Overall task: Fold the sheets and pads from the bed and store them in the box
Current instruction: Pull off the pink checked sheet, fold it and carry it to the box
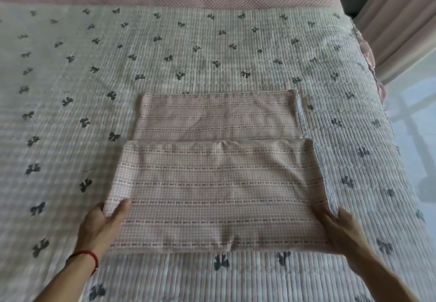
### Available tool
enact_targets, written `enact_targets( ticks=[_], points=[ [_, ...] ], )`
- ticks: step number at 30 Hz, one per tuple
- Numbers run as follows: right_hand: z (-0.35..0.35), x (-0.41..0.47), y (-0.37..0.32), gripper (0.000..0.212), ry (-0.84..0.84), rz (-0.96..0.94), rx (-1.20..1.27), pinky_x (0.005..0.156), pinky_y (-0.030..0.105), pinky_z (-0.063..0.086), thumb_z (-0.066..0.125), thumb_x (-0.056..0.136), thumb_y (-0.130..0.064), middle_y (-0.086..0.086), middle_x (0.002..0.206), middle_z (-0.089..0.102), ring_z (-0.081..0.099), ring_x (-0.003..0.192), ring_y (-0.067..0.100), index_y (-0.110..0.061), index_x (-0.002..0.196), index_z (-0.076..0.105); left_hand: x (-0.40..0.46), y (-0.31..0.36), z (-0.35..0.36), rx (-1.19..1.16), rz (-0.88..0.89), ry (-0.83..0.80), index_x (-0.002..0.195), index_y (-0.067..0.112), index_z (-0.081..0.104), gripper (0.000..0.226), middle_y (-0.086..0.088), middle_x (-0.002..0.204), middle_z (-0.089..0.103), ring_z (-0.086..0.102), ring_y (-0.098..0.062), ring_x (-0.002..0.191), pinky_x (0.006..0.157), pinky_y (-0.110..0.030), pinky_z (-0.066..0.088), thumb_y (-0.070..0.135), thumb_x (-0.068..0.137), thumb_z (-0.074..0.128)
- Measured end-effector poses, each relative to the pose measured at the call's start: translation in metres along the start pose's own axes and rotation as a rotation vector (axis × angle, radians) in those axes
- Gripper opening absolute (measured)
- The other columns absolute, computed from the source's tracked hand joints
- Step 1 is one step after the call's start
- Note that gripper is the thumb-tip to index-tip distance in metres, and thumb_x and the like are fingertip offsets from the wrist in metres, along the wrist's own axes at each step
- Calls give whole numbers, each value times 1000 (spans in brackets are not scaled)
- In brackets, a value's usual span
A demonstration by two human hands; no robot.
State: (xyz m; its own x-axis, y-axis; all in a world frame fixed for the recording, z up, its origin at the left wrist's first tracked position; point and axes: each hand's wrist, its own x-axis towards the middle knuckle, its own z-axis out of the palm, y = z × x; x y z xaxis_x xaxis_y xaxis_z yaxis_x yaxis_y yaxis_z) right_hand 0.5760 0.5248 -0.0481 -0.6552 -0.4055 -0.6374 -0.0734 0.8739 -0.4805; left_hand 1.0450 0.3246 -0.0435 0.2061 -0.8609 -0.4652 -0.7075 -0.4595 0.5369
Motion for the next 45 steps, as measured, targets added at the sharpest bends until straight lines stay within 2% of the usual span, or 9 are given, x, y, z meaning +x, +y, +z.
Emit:
enact_targets(
  ticks=[5, 8, 11, 15, 21, 27, 30, 36, 45],
  points=[
    [-7, -50, 26, 71, 88, 42, -112, 61, 40, 45, 70, 81, -69, 14, 68, 61, 57, 63, 27, -1, 75, 54, -36, -29, -6, 89, -103, -15, 95, 19, 62, 64, -8, 92, 71, 62, -27, 79, 74, -41, 51, 80, 77, 59],
    [8, -60, 46, 75, 172, 60, -303, 94, 51, 50, 65, 82, -62, 23, 108, 65, 61, 98, 36, 0, 123, 54, -45, -53, 6, 355, 10, 92, 120, 13, 49, 77, -23, 119, 64, 61, -41, 97, 86, -55, 52, 81, 83, 44],
    [47, -62, 8, 81, 332, -376, -533, 126, 55, 3, 52, 96, -49, 17, 169, 10, 6, 157, 34, -24, 163, 13, -41, -17, 38, 653, 441, 156, 152, 27, 35, 69, -19, 156, 34, 39, -47, 136, 101, -68, 36, 61, 92, 34],
    [129, -40, -65, 63, -16, -911, -696, 125, 57, -9, 32, 106, -52, -4, 172, -11, -17, 157, 28, -45, 162, 4, -17, 53, 115, 713, 706, -27, 157, 52, 5, 59, 4, 171, -6, -4, -37, 156, 113, -78, 3, 60, 100, 20],
    [54, 59, -21, 70, 155, -498, -918, 123, 58, -18, -9, 95, -75, -13, 166, -29, -29, 153, 18, -45, 156, -23, 82, 7, 73, 886, 386, -23, 146, 58, -27, 61, -1, 165, -29, -23, -37, 152, 109, -78, -7, 73, 95, 4],
    [35, -18, 20, 73, 120, -429, -421, 102, 56, 46, 31, 104, -57, 17, 161, 27, 41, 136, 43, -28, 163, 0, 20, -45, 18, 498, 372, -38, 162, 18, 14, 64, -28, 144, 46, 48, -48, 127, 97, -59, 46, 37, 106, 38],
    [36, -59, 57, 101, 150, -103, -293, 86, 51, 48, 39, 84, -84, 27, 126, 53, 55, 108, 42, -4, 144, 31, -51, -60, 19, 230, 118, 43, 129, -4, 52, 46, -28, 115, 60, 57, -48, 111, 88, -51, 47, 31, 100, 58],
    [7, -70, 69, 39, -61, 132, 107, 58, 36, 41, 58, 101, -43, 11, 78, 53, 51, 63, 23, -7, 94, 47, -51, -70, -8, -219, -194, -226, 116, 18, 60, 47, -4, 117, 71, 66, -27, 109, 93, -41, 51, 40, 81, 81],
    [-55, -139, 55, 76, -100, 73, 322, 57, 32, 53, 96, 58, -39, 20, 77, 71, 68, 66, 30, -29, 123, 57, -105, -45, -102, -387, -206, -370, 121, 44, 57, 66, 7, 125, 60, 63, -29, 110, 90, -48, 51, 18, 70, 89]
  ],
)
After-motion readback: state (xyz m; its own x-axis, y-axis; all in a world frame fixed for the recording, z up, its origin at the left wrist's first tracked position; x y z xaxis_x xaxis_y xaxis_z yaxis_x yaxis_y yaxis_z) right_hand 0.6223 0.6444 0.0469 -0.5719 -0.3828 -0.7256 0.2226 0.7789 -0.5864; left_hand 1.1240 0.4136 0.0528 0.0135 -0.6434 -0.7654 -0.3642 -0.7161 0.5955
